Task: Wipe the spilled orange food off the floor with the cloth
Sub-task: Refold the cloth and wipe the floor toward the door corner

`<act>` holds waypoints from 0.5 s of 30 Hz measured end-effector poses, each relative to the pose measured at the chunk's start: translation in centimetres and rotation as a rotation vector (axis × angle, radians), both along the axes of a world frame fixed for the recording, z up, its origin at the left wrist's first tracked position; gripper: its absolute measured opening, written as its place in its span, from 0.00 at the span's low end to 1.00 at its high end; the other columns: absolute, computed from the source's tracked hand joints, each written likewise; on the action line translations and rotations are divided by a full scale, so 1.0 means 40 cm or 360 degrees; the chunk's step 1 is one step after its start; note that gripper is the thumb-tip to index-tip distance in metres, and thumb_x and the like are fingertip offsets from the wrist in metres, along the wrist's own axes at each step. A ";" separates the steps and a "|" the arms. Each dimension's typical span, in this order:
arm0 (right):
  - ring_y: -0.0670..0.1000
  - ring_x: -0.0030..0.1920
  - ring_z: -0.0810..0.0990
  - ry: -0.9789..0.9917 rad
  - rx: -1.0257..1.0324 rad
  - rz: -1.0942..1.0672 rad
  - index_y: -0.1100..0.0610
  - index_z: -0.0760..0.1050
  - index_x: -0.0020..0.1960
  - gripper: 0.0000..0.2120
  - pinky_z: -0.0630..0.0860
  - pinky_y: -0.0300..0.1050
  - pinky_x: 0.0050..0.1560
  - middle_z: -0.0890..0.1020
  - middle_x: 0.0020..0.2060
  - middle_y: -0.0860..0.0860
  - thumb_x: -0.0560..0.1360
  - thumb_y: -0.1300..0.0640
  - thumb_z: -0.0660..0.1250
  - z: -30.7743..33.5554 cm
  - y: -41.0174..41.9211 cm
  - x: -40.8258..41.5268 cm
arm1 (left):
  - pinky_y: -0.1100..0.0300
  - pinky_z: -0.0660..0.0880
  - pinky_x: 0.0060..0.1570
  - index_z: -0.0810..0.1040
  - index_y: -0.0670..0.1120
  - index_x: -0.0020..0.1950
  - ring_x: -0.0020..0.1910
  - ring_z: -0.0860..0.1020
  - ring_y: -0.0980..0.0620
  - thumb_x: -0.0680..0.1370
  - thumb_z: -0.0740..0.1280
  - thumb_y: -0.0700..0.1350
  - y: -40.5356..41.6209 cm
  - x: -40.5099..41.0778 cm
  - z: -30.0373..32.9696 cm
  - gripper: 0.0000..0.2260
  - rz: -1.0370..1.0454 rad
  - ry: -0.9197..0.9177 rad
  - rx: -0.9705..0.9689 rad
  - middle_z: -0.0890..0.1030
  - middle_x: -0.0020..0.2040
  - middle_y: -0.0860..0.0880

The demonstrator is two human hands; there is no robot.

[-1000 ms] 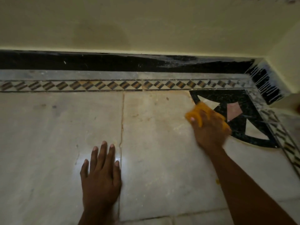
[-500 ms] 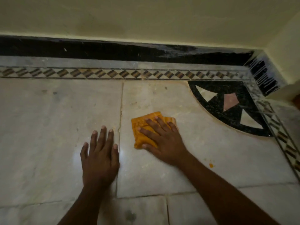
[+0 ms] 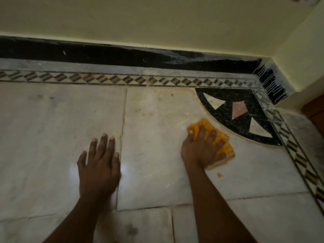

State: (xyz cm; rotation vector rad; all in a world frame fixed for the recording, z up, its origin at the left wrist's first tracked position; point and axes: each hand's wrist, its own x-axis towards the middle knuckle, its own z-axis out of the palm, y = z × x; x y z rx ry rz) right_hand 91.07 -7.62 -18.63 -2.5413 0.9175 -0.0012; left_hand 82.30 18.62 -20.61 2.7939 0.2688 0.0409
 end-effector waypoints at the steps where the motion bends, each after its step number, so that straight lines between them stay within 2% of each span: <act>1: 0.63 0.83 0.45 0.0104 0.0052 0.0092 0.38 0.57 0.82 0.26 0.44 0.73 0.77 0.53 0.85 0.49 0.85 0.37 0.49 0.009 0.022 0.051 | 0.45 0.49 0.79 0.55 0.56 0.84 0.85 0.48 0.53 0.84 0.46 0.59 0.002 0.008 0.000 0.28 -0.0011 -0.0008 -0.0011 0.50 0.85 0.56; 3: 0.62 0.84 0.47 0.0071 -0.0182 0.0533 0.37 0.57 0.81 0.26 0.46 0.70 0.77 0.54 0.84 0.48 0.84 0.36 0.51 -0.020 0.040 0.068 | 0.44 0.49 0.80 0.55 0.56 0.84 0.85 0.47 0.53 0.84 0.45 0.59 0.001 0.001 -0.008 0.28 -0.0021 -0.0009 0.0005 0.50 0.85 0.56; 6: 0.59 0.81 0.61 -0.0228 -0.0420 0.1290 0.36 0.69 0.75 0.24 0.59 0.66 0.73 0.66 0.81 0.47 0.81 0.34 0.55 -0.061 0.007 -0.061 | 0.44 0.49 0.80 0.55 0.56 0.85 0.85 0.47 0.53 0.84 0.45 0.59 0.004 -0.006 -0.004 0.28 -0.0008 -0.0022 -0.0023 0.50 0.85 0.56; 8: 0.58 0.80 0.65 -0.0228 -0.0461 0.1497 0.36 0.71 0.73 0.24 0.64 0.62 0.69 0.69 0.79 0.47 0.80 0.32 0.56 -0.062 -0.082 -0.157 | 0.43 0.49 0.80 0.55 0.55 0.85 0.85 0.47 0.53 0.84 0.45 0.59 0.003 -0.005 0.004 0.28 -0.0028 -0.0032 -0.0047 0.50 0.85 0.56; 10: 0.57 0.79 0.66 -0.0190 -0.0487 0.1464 0.35 0.70 0.74 0.26 0.65 0.62 0.69 0.68 0.80 0.47 0.80 0.30 0.53 -0.041 -0.182 -0.160 | 0.44 0.49 0.80 0.56 0.55 0.84 0.85 0.47 0.52 0.85 0.46 0.59 0.000 -0.003 0.007 0.28 -0.0026 -0.0037 -0.0044 0.51 0.85 0.55; 12: 0.57 0.81 0.61 -0.0091 -0.0512 0.1278 0.34 0.65 0.77 0.28 0.62 0.64 0.71 0.63 0.82 0.46 0.79 0.29 0.51 -0.032 -0.234 -0.097 | 0.44 0.49 0.79 0.56 0.55 0.84 0.85 0.48 0.52 0.85 0.46 0.59 0.002 -0.006 0.004 0.27 -0.0032 -0.0029 -0.0041 0.52 0.86 0.54; 15: 0.56 0.82 0.56 0.0014 -0.0403 0.0884 0.34 0.61 0.78 0.27 0.58 0.68 0.73 0.60 0.82 0.45 0.80 0.31 0.55 -0.033 -0.230 0.002 | 0.43 0.50 0.79 0.57 0.55 0.84 0.85 0.49 0.52 0.85 0.47 0.59 0.008 -0.013 -0.012 0.27 -0.0054 -0.0041 -0.0017 0.53 0.86 0.54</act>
